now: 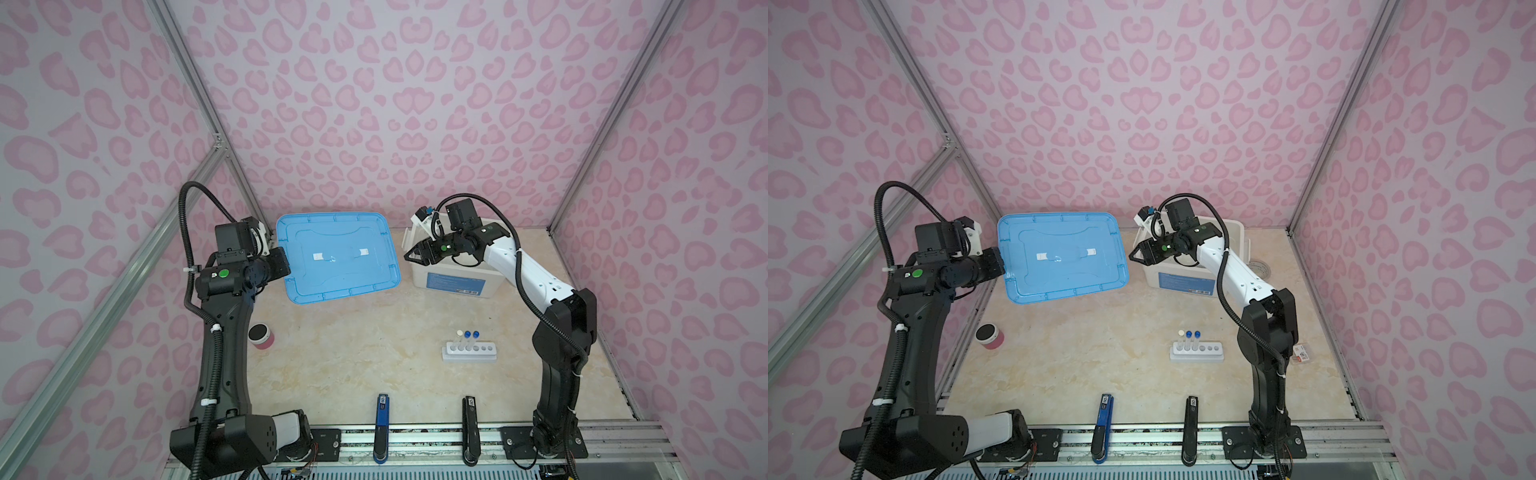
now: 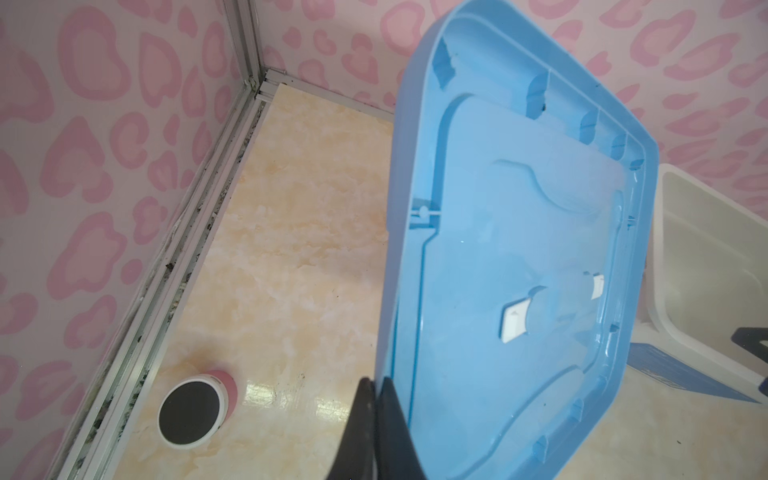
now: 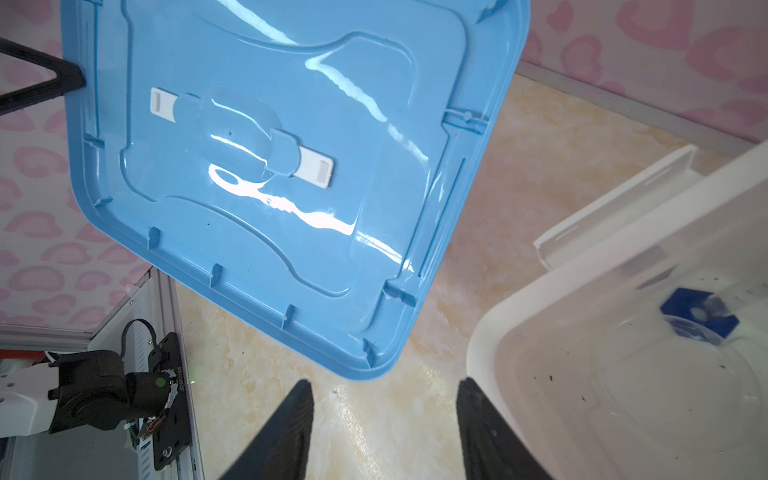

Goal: Organize the chemistry lab equipment
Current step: 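Tilt the lid up with the left gripper while the right grips its far edge, then lift the lid with the right gripper while the left gripper opens and releases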

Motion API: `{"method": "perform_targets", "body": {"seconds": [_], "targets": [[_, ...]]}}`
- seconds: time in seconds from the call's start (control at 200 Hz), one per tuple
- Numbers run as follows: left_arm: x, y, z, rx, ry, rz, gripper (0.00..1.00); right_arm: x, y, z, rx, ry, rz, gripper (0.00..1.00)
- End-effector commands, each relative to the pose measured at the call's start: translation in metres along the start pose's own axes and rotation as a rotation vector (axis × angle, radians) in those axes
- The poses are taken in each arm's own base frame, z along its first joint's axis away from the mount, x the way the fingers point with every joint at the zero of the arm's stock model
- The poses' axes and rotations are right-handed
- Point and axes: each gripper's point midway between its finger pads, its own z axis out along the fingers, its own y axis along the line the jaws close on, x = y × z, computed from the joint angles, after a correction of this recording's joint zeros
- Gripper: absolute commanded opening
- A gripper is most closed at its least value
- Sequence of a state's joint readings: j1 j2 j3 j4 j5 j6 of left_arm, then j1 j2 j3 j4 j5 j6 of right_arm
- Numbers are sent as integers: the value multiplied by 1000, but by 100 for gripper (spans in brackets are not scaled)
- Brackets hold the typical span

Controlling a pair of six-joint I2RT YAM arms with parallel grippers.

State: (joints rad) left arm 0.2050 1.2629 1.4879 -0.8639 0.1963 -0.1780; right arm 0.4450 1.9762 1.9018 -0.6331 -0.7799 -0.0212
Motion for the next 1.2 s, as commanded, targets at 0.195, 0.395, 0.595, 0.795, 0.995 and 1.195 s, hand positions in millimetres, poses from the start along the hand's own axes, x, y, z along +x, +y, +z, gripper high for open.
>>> {"method": "perform_targets", "body": {"seconds": [0.195,0.395,0.595,0.795,0.995,1.195], "targets": [[-4,-36,-26,201,-49,43,3,-12,12,-21,-122,-41,-69,65],[-2,-44,-32,250,-54,54,3,-6,6,-24,-125,-17,-62,65],[-1,-50,-38,278,-62,63,4,-4,7,-27,-154,-15,-56,65],[2,-51,-36,293,-56,65,3,-8,25,-35,-231,-52,-68,64],[1,-55,-33,317,-49,62,4,-5,45,-41,-309,-84,-71,56],[0,-57,-31,333,-45,63,4,1,58,-35,-353,-66,-83,46]]}}
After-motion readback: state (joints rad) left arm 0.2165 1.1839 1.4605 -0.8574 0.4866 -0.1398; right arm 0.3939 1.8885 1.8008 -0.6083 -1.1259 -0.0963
